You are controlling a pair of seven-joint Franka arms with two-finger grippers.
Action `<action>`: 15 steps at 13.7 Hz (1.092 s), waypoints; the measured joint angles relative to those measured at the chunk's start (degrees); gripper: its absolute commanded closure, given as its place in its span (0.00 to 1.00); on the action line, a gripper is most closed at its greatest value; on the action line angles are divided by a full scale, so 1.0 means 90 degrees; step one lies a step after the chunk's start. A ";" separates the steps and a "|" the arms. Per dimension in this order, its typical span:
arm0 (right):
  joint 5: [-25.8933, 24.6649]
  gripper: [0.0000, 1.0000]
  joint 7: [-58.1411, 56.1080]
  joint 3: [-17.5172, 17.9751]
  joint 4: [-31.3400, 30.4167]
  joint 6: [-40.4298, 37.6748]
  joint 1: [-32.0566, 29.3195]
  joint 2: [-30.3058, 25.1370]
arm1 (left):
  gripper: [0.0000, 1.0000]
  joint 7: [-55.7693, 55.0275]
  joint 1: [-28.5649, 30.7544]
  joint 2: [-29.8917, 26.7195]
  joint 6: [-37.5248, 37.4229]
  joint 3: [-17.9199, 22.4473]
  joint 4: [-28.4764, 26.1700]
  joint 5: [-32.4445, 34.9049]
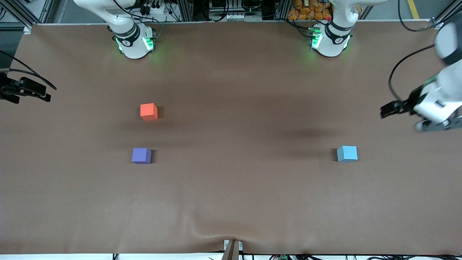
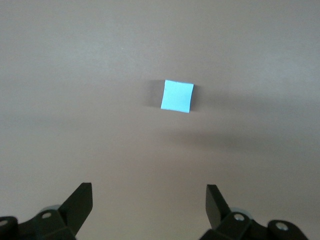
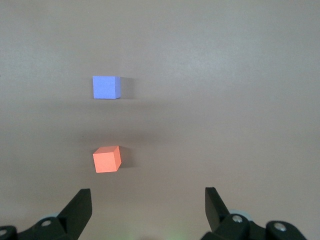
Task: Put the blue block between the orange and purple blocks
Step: 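Move the left gripper down over the light blue cube, then close the left gripper on the light blue cube and lift it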
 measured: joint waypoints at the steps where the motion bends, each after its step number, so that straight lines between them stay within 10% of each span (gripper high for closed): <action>1: 0.0000 0.00 0.0000 -0.0001 0.0000 0.0002 0.0000 0.0002 | 0.00 0.0008 -0.0001 0.0060 0.0457 -0.0009 -0.0333 0.0000; 15: 0.0000 0.00 0.0001 -0.0012 0.0026 0.0017 -0.0001 0.0000 | 0.00 0.0252 0.0005 0.2100 0.3429 -0.0029 -0.0898 0.0000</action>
